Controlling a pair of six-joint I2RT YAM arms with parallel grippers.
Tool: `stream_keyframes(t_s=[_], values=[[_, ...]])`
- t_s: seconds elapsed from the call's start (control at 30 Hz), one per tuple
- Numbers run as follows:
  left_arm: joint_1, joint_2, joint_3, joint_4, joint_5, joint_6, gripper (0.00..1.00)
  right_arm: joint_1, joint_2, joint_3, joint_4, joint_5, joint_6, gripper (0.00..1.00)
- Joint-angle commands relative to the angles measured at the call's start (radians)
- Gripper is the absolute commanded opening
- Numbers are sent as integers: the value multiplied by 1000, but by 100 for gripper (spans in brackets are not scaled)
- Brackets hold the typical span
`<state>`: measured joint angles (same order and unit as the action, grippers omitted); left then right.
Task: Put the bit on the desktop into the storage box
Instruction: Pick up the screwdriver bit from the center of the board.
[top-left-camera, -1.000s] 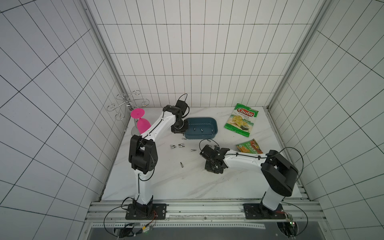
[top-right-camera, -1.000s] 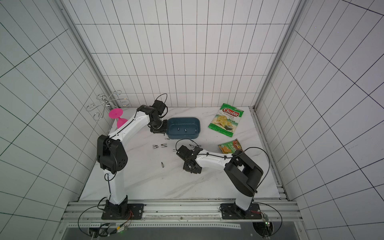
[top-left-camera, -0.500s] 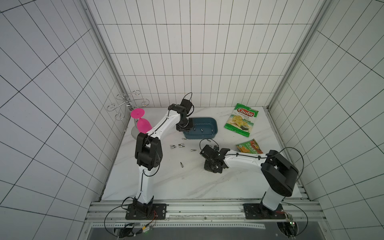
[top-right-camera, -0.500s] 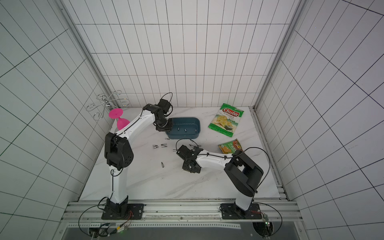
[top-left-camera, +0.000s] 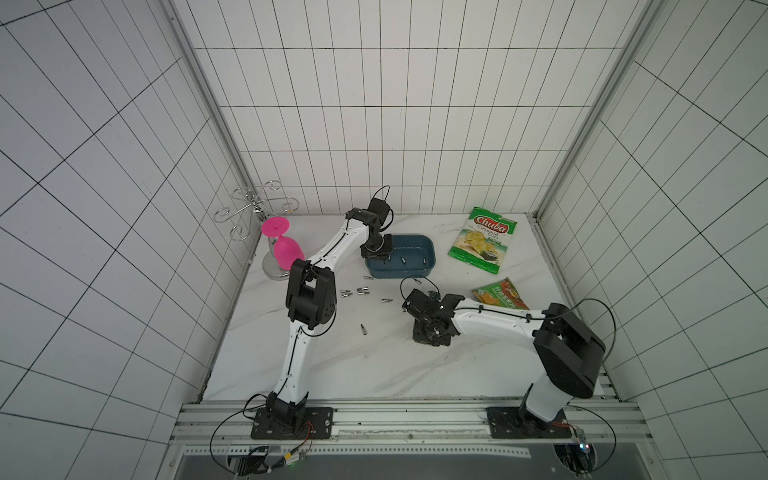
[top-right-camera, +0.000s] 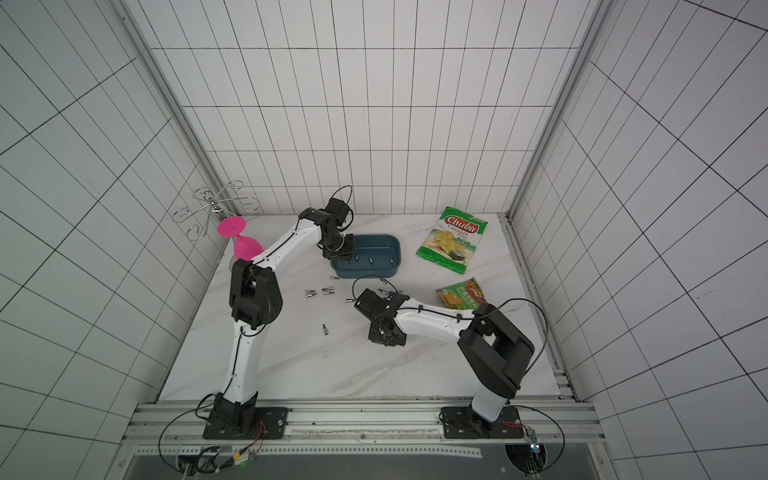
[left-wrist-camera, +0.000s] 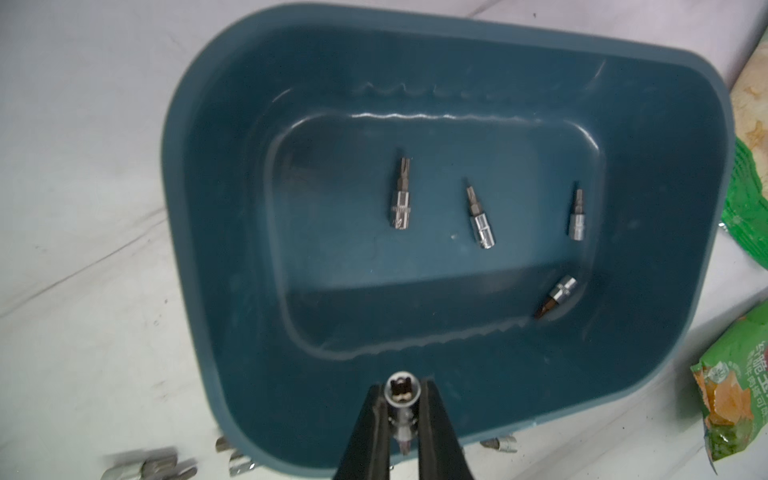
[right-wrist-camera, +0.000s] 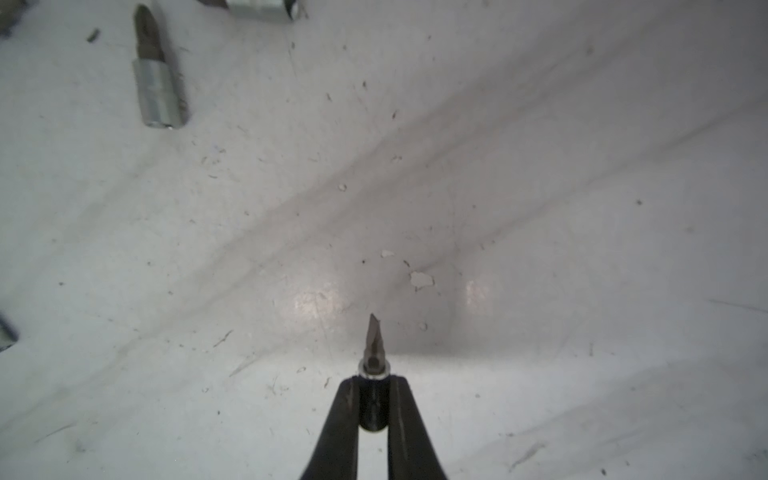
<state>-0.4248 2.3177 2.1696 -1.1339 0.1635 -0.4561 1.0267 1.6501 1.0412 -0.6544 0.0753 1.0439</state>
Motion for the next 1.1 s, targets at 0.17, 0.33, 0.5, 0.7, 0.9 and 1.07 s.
stream_keyframes(t_s=[0.17, 0.33, 0.5, 0.7, 0.9, 1.07], values=[[-3, 132, 156, 74, 42, -28, 0, -74, -162, 103, -194, 80, -76, 0], [1, 201, 241, 85, 59, -41, 0, -151, -194, 160, -239, 68, -133, 0], [3, 242, 260, 96, 72, -51, 0, -240, -195, 219, -252, 41, -180, 0], [3, 270, 257, 111, 78, -58, 0, -306, -165, 306, -276, 18, -262, 0], [1, 294, 257, 114, 83, -58, 0, -335, -140, 343, -271, 7, -295, 0], [1, 295, 249, 103, 81, -55, 0, -362, -89, 421, -271, -6, -341, 0]])
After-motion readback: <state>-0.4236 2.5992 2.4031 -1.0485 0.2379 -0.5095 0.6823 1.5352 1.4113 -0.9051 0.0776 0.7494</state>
